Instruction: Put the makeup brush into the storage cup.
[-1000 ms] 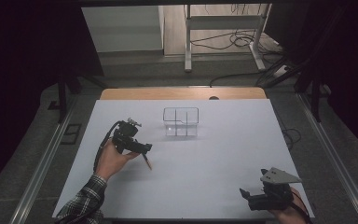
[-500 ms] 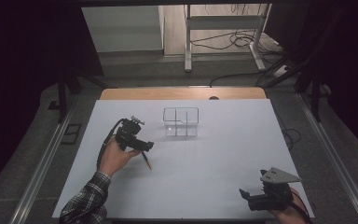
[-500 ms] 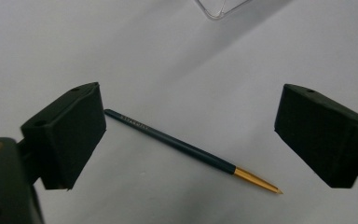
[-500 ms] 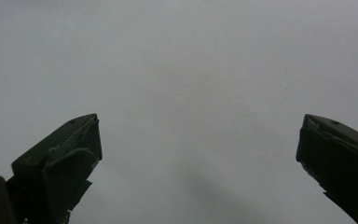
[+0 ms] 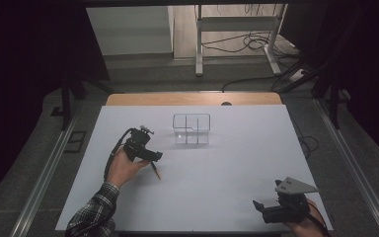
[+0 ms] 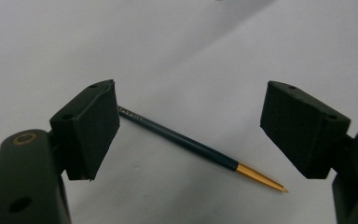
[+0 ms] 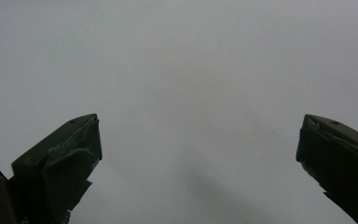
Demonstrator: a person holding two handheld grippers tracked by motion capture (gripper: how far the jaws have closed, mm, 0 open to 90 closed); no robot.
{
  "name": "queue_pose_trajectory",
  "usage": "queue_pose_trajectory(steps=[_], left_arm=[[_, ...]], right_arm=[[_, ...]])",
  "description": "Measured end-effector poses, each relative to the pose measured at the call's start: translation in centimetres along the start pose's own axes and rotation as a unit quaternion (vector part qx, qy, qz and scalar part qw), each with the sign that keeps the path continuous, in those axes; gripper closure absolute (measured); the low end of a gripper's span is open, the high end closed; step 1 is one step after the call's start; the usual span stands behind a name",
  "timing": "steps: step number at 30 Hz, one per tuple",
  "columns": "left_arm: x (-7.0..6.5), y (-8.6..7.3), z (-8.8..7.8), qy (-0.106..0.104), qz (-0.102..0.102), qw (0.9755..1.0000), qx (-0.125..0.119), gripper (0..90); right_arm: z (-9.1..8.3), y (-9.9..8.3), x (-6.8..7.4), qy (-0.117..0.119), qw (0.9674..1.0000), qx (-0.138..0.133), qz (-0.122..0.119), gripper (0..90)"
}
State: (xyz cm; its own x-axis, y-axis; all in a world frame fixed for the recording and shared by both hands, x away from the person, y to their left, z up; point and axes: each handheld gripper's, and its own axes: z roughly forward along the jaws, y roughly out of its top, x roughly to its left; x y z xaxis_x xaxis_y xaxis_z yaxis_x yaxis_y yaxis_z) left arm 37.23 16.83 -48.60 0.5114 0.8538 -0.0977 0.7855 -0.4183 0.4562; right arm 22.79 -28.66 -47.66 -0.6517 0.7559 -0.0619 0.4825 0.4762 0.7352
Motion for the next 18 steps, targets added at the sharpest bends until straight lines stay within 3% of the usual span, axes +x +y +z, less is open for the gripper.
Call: queue_pose_trajectory(steps=[7,18], left_arm=[[0.4,-0.4,0.5,-0.007,-0.019,0.9998,0.006,25.0],[0.7,-0.9,1.4,-0.010,-0.030,0.9992,0.023,31.3]], right_arm=[[0.0,0.0,0.0,0.002,1.0000,0.001,-0.001,0.4],[0.1,0.0,0.0,0.006,1.0000,0.002,0.003,0.4]])
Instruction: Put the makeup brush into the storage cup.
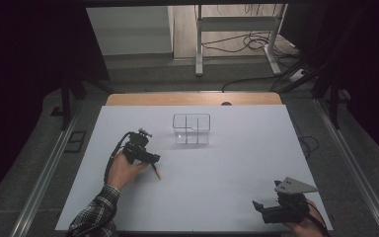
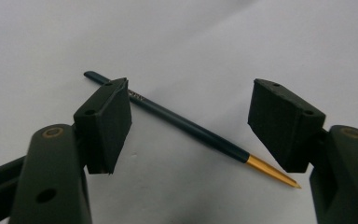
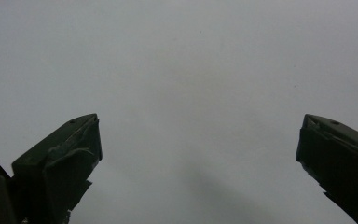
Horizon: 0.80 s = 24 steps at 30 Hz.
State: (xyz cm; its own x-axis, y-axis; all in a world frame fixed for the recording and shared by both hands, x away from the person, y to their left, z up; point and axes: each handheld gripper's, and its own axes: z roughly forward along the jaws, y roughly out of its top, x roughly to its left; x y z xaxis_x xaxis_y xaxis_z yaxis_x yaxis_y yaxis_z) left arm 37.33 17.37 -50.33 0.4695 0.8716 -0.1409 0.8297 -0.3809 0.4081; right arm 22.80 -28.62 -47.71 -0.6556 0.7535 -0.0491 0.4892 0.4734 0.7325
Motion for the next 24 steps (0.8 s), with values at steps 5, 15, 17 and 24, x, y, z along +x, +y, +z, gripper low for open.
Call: queue_pose_trajectory(steps=[5,15,17,24], left_arm=[[0.14,-0.20,0.51,0.000,-0.006,1.0000,0.008,35.0],[0.15,-0.32,0.86,-0.004,-0.010,0.9997,0.022,42.8],[0.12,-0.39,0.95,-0.004,-0.011,0.9996,0.026,44.8],[-0.08,-0.50,0.85,0.001,-0.007,0.9992,0.038,53.4]], right_arm=[[0.03,-0.01,0.00,0.002,1.0000,0.000,0.002,0.4],[0.08,0.00,0.03,0.004,1.0000,0.001,0.002,0.5],[0.08,0.00,0.03,0.004,1.0000,0.001,0.001,0.5],[0.11,-0.01,0.04,0.005,1.0000,0.001,0.001,0.7]])
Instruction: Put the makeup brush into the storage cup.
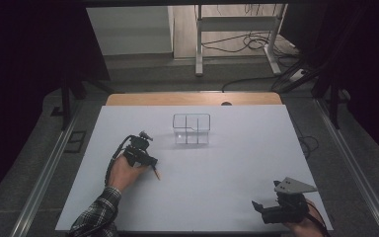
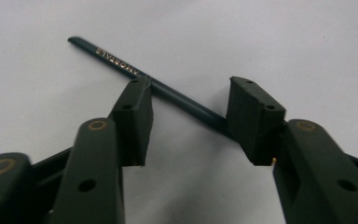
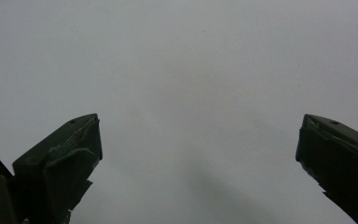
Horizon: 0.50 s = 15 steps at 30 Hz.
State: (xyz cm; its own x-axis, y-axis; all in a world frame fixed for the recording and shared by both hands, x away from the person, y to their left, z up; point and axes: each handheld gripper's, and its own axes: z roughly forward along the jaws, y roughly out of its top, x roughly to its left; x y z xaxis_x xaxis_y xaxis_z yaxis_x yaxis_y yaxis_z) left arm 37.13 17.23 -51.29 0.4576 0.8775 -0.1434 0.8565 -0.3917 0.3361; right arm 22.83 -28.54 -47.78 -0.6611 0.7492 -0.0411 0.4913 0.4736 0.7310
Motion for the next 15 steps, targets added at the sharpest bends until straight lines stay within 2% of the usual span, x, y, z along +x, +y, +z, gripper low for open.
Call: queue_pose_trajectory(steps=[6,10,15], left_arm=[[0.28,-0.12,-0.09,0.015,-0.013,0.9998,0.003,71.1],[0.40,-0.18,-0.18,0.017,-0.011,0.9998,0.009,82.9],[0.47,-0.18,-0.19,0.016,-0.008,0.9998,0.009,83.8]], right_arm=[[0.02,0.00,0.03,0.001,1.0000,0.000,0.000,0.7],[0.01,-0.01,0.02,0.001,1.0000,0.001,-0.001,0.8],[0.02,-0.01,0.06,0.003,1.0000,0.002,-0.001,1.0]])
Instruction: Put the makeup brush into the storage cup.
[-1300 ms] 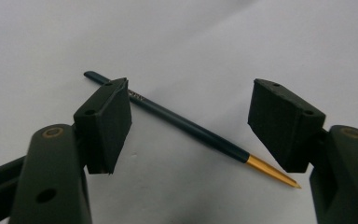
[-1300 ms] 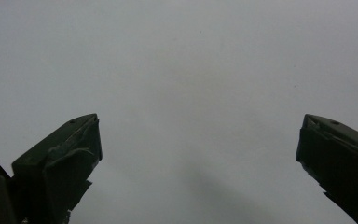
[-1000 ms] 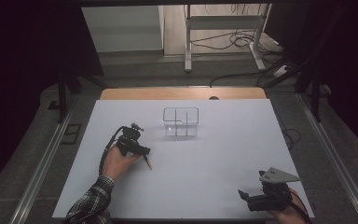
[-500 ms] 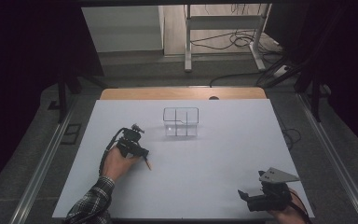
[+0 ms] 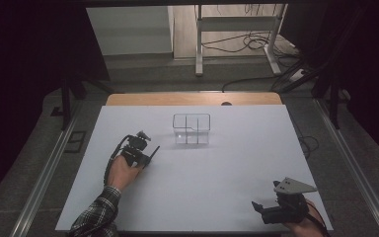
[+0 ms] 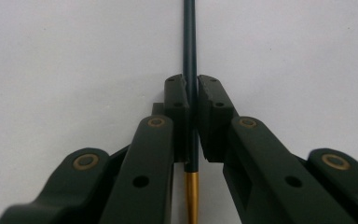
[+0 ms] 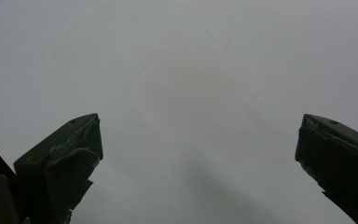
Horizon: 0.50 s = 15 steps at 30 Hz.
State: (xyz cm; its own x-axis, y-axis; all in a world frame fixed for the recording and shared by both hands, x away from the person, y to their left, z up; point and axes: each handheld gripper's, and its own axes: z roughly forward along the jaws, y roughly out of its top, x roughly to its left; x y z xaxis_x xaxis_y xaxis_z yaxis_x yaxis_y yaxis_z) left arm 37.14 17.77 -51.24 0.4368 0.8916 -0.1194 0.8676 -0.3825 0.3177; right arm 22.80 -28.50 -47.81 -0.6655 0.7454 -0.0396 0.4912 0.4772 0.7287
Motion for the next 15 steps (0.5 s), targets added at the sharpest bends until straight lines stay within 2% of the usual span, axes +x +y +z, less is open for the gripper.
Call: queue_pose_trajectory(steps=[5,9,15], left_arm=[[0.1,0.0,0.0,-0.005,0.007,1.0000,0.000,83.9],[0.1,0.0,-0.2,-0.023,0.006,0.9997,-0.004,83.9],[-0.1,0.1,-1.1,-0.045,0.019,0.9987,-0.016,83.8]], right_arm=[[0.0,0.0,0.0,0.000,1.0000,0.001,-0.001,1.0],[0.0,0.0,0.0,-0.001,1.0000,0.000,-0.002,1.1],[0.0,0.0,0.0,-0.003,1.0000,0.003,-0.004,1.2]])
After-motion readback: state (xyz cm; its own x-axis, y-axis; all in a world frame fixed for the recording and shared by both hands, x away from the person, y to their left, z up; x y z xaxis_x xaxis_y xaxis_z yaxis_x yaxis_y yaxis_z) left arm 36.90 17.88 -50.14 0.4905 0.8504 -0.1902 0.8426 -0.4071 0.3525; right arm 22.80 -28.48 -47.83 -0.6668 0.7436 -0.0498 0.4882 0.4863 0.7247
